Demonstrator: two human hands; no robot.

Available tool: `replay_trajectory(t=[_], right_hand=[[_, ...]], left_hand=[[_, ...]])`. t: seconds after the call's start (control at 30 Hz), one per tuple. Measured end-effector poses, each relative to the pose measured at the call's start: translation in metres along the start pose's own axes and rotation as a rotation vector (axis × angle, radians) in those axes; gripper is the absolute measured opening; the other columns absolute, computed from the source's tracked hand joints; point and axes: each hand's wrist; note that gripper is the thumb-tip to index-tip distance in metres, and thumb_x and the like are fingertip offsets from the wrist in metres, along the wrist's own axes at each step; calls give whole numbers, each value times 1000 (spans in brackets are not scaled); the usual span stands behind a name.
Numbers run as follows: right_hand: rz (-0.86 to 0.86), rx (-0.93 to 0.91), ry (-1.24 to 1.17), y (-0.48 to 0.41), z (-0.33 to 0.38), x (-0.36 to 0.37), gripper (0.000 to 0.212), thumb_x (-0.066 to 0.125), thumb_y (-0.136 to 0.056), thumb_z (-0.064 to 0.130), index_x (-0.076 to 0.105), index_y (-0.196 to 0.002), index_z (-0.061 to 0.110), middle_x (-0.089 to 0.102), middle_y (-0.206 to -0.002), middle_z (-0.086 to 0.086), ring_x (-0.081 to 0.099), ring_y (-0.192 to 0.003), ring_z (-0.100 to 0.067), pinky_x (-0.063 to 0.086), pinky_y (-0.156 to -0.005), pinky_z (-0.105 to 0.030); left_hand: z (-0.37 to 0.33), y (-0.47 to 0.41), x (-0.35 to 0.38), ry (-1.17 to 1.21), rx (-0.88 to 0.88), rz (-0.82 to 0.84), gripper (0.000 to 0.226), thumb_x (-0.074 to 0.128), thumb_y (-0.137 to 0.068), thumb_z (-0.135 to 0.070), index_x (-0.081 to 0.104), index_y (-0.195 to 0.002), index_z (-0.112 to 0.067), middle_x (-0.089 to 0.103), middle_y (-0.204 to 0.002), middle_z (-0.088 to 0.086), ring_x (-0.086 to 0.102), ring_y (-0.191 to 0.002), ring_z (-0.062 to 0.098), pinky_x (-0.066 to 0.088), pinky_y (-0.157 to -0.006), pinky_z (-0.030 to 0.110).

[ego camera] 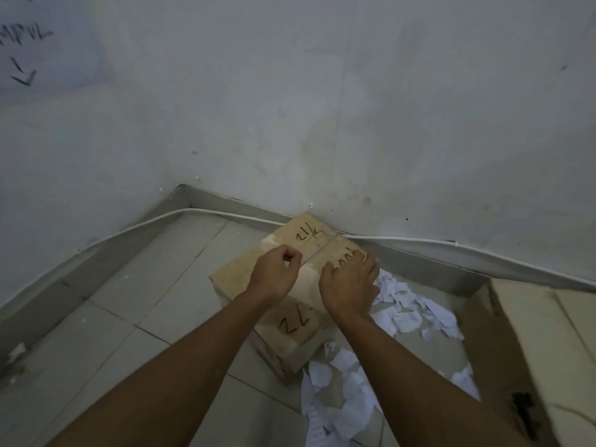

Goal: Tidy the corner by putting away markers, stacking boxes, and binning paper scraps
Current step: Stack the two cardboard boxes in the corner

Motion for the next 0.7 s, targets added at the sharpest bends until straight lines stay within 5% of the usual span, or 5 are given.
replay_trajectory(t=[0.17,0.33,0.57,0.7], right_hand=[[130,-115,185,13,-22,14,70,44,-97,44,23,-152,7,7,-163,-18,6,-150,-37,16,-118,-53],[185,47,75,23,-30,25,65,44,-97,47,22,-150,16,-3,-163,-18,0,-150,-39,28,-111,-60],[256,124,-114,27,-27,46,76,35,-101,47,-9,-156,21,3,-163,-21,39,-135,-45,40,-106,-47],[242,113,-211,28,-27,45,78,41,-100,44,-8,-156,22,5,-163,-19,40,-134,-44,41,-107,-46]], left_hand=[[30,-8,26,-328,68,37,36,50,-96,-39,53,-128,-24,52,-133,2,49,-122,26,41,-104,47],[37,-27,28,-555,138,31,46,44,-98,-43,42,-140,-24,41,-147,0,34,-138,23,16,-116,59],[72,-47,20,-649,-71,12,103,27,-75,-89,13,-154,-24,7,-164,5,2,-151,31,-1,-112,71],[76,-51,18,-619,-115,-82,113,30,-61,-97,24,-147,-25,32,-154,9,26,-143,36,7,-111,70]])
Point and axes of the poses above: each hand's wrist, its own y-axis away from the middle knuckle, its own x-axis out of the palm, z = x × y
